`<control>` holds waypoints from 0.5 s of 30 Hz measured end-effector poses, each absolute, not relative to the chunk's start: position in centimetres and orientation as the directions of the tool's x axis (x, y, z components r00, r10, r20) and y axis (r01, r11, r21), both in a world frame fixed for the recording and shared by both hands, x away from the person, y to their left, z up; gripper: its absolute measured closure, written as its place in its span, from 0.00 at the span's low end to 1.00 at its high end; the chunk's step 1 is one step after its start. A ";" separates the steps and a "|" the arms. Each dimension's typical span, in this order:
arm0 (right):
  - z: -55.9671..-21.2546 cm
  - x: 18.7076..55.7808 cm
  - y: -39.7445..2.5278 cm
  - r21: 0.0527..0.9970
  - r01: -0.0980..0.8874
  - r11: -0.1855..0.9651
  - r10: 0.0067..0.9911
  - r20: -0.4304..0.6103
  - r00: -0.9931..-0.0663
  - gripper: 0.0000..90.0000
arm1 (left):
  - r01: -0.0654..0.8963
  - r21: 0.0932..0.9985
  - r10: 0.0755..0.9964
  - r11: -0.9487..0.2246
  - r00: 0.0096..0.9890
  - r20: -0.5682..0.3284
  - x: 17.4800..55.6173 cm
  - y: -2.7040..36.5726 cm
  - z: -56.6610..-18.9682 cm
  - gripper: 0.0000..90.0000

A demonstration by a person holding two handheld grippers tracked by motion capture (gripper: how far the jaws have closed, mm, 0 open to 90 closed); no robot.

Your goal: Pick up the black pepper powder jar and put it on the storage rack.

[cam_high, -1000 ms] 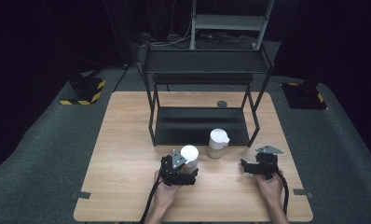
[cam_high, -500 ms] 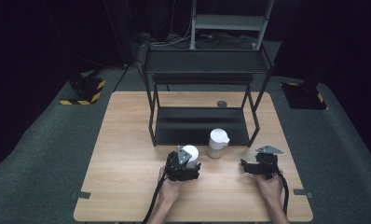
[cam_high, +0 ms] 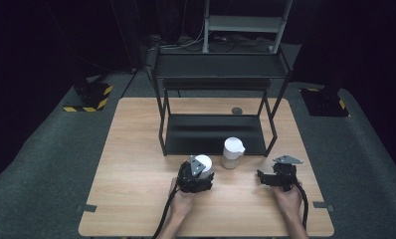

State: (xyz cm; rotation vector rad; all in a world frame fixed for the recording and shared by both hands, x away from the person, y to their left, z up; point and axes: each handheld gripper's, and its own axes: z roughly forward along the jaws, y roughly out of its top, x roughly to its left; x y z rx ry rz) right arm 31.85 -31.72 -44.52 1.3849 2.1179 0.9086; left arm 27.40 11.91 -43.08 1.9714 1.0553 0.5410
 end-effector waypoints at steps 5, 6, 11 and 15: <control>-44.5 31.8 -31.7 0.731 0.623 0.279 0.918 -0.014 -0.395 0.08 | 0.488 0.815 0.827 -0.313 0.562 -0.019 27.7 12.2 -42.9 0.34; -44.5 31.9 -31.7 0.731 0.623 0.279 0.918 -0.014 -0.396 0.08 | 0.490 0.816 0.826 -0.307 0.564 -0.028 27.8 12.4 -42.9 0.34; -44.5 31.9 -31.7 0.731 0.623 0.279 0.918 -0.013 -0.396 0.08 | 0.487 0.823 0.820 -0.292 0.571 -0.046 27.8 13.2 -41.8 0.34; -44.5 31.9 -31.7 0.731 0.623 0.279 0.918 -0.013 -0.396 0.08 | 0.486 0.822 0.813 -0.295 0.581 -0.052 28.0 13.7 -40.6 0.34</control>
